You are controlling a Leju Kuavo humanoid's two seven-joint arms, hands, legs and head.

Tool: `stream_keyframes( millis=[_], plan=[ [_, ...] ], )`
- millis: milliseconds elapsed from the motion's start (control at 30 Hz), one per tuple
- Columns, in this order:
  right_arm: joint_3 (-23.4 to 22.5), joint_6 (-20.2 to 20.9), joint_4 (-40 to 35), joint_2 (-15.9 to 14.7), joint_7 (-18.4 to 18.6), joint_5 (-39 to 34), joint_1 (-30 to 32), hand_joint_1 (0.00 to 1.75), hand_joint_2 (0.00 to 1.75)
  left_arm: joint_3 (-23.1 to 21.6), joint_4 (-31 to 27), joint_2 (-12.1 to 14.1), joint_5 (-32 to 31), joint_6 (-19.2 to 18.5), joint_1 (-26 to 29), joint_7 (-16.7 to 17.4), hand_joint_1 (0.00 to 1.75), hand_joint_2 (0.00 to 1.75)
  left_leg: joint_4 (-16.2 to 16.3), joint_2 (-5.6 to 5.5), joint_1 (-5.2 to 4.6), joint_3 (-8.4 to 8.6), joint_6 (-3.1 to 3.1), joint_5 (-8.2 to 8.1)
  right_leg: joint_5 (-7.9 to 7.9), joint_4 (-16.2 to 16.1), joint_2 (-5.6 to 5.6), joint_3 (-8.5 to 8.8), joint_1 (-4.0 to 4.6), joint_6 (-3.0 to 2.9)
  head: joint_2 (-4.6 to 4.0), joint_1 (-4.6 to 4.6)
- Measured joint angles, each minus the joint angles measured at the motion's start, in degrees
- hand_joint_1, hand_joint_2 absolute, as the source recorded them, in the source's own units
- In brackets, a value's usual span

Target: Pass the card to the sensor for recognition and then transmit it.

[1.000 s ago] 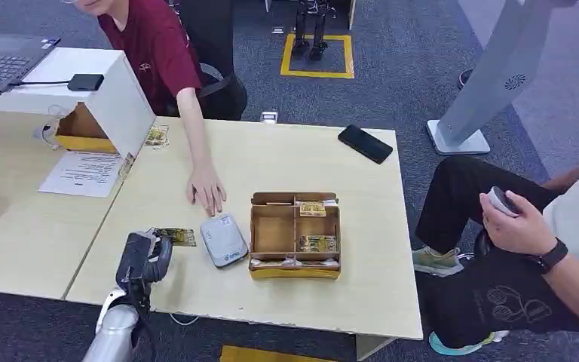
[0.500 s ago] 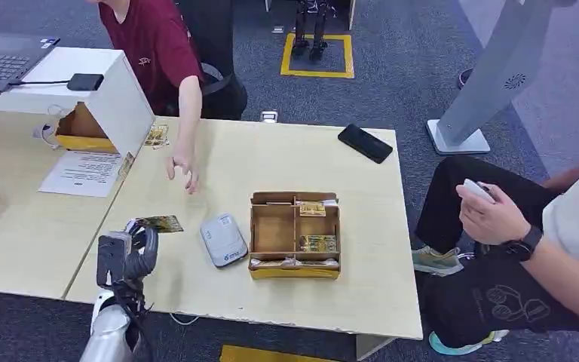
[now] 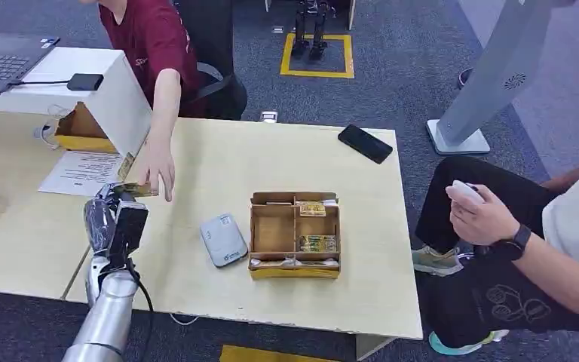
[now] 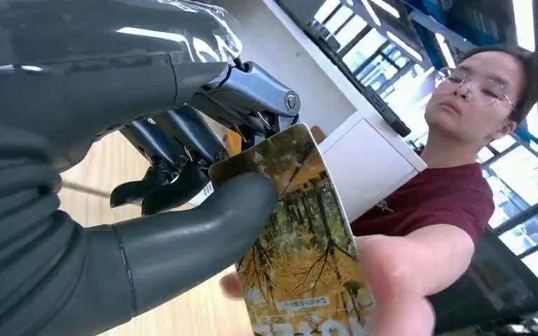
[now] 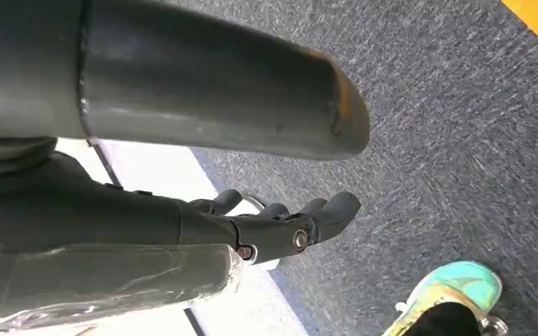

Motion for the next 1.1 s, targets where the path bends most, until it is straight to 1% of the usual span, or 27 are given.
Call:
stream_keyframes(
  millis=[133,167,300,433,533,667,833,900,967,1000,1033,1100],
  plan=[
    [0.0,0.0,0.0,0.0,0.0,0.1,0.0,0.00,0.00,0.7,3.4,0.8,-0.2,1.0,-2.2,0.0,1.75,1.75,0.0,0.00,0.00,-0.01,0.00,0.00,0.00,0.0,0.00,-0.01,0.00,0.00,0.00,0.02],
    [0.0,0.0,0.0,0.0,0.0,0.1,-0.1,0.00,0.00,0.9,3.9,0.9,-0.3,1.0,-2.5,0.0,0.00,1.75,0.0,0.00,0.00,-0.01,0.00,0.00,0.00,0.0,0.00,-0.01,0.00,0.00,0.00,0.02],
    [0.0,0.2,0.0,0.2,0.2,0.1,-0.1,0.00,0.00,1.4,5.5,1.4,-0.1,0.9,-2.9,-0.7,0.00,1.75,0.0,0.00,0.00,-0.02,0.00,0.00,0.00,0.0,0.00,-0.02,0.00,0.00,0.00,0.00],
    [-0.2,0.2,0.0,0.2,0.2,0.1,-0.1,0.00,0.00,1.9,6.6,1.4,1.6,-0.3,-3.4,-1.0,0.00,1.75,0.0,0.00,0.00,-0.02,0.00,0.00,0.00,0.0,0.01,-0.02,0.00,0.00,0.00,0.02],
    [-0.6,0.2,-0.1,0.3,0.5,-0.1,-0.1,0.00,0.00,2.5,7.5,1.4,2.6,-1.7,-3.8,-0.3,0.00,1.75,0.0,0.01,0.00,-0.02,0.00,0.00,0.00,0.0,0.01,-0.03,0.00,0.00,0.00,0.02],
    [-1.2,0.1,-0.1,0.3,0.7,-0.3,-0.1,0.00,0.00,2.9,8.4,1.0,3.9,-2.6,-4.1,0.8,0.00,1.75,0.0,0.02,0.00,-0.02,0.00,0.00,0.00,0.0,0.02,-0.04,0.00,0.00,0.00,0.00],
    [-1.4,-0.1,-0.1,0.3,0.8,-0.3,-0.1,0.00,0.00,3.3,8.5,0.6,4.7,-3.5,-4.1,0.9,0.00,1.75,0.0,0.02,0.00,-0.04,0.00,-0.01,0.00,0.0,0.02,-0.04,0.00,0.00,0.00,0.02],
    [-1.6,-0.2,-0.1,0.3,0.8,-0.6,-0.1,0.00,0.00,3.3,8.3,0.6,6.2,-4.9,-3.7,0.5,0.00,1.75,0.0,0.02,0.00,-0.05,0.00,-0.01,0.00,0.0,0.02,-0.01,0.00,0.00,0.00,0.02],
    [-2.1,-0.4,-0.1,0.3,0.9,-1.2,-0.1,0.00,0.00,3.3,5.4,0.6,10.0,-9.2,-1.1,-1.2,0.00,1.75,0.0,0.10,0.00,-0.03,0.00,-0.02,0.00,0.0,0.17,-0.04,0.00,0.00,0.00,0.02],
    [-2.5,-0.5,-0.1,0.3,0.9,-1.5,0.0,0.00,0.00,3.3,2.4,0.6,12.1,-12.3,1.2,-2.0,0.00,1.75,0.0,0.21,0.00,-0.02,0.00,-0.03,0.00,0.0,0.30,-0.07,0.00,0.00,0.00,0.00],
    [-2.8,-0.6,-0.1,0.3,0.9,-1.6,0.1,0.00,0.00,3.3,-0.2,0.4,12.7,-14.0,3.1,-2.0,0.00,1.75,0.0,0.26,0.00,-0.03,0.00,-0.06,0.00,0.0,0.33,-0.12,0.00,0.00,0.00,0.02],
    [-3.1,-0.8,-0.1,0.3,0.9,-1.6,0.3,0.00,0.00,3.3,-4.6,0.2,13.2,-15.0,6.2,-1.8,0.00,1.75,0.0,0.23,0.00,-0.09,0.01,-0.07,-0.01,0.0,0.32,-0.17,0.00,0.01,0.00,0.02]
  ],
)
